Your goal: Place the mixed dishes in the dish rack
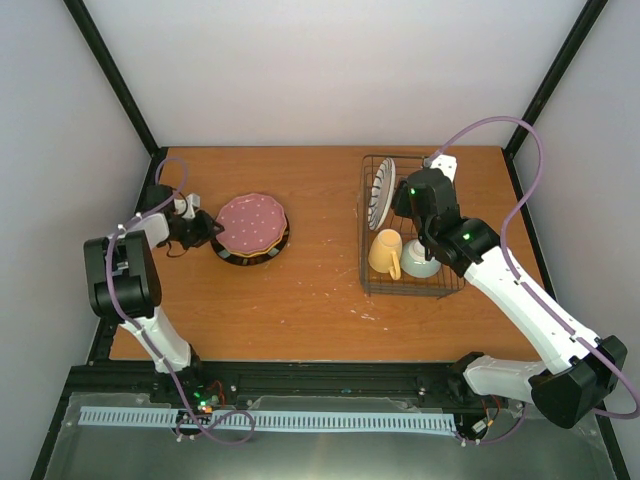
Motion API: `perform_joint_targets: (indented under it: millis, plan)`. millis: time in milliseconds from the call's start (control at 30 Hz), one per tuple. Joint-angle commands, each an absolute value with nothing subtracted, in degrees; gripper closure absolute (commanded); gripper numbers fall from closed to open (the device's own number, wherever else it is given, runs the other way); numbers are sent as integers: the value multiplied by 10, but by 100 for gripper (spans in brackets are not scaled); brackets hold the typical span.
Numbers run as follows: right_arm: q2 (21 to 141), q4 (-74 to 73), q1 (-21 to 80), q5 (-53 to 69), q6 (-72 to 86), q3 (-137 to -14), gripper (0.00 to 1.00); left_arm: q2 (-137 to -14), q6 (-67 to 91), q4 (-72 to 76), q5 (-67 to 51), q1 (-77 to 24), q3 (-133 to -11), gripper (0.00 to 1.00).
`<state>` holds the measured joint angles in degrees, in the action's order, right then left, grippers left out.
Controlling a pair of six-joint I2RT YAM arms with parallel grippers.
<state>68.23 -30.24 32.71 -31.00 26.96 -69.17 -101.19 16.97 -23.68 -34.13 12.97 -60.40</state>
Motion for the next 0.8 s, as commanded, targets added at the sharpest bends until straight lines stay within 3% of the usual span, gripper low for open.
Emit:
perform_joint_targets:
  millis: [0,100,200,233,600,767]
  plan:
    - [676,-303,324,-316,263,-705,32,-1026,162,-229,-345,120,-636,72]
    - [678,-304,325,-316,261,-706,32,-1028,162,-229,-344,118,-638,79]
    - [681,-303,324,-314,260,-706,32,-1028,159,-229,-345,118,-639,97]
    - [682,-302,324,-313,260,-706,32,-1028,158,-230,-345,118,-639,99]
    - [684,-287,324,-284,250,-701,32,-993,148,-238,-348,118,-644,99]
    - [691,-206,325,-66,200,-683,32,-985,136,-245,-380,118,-663,99]
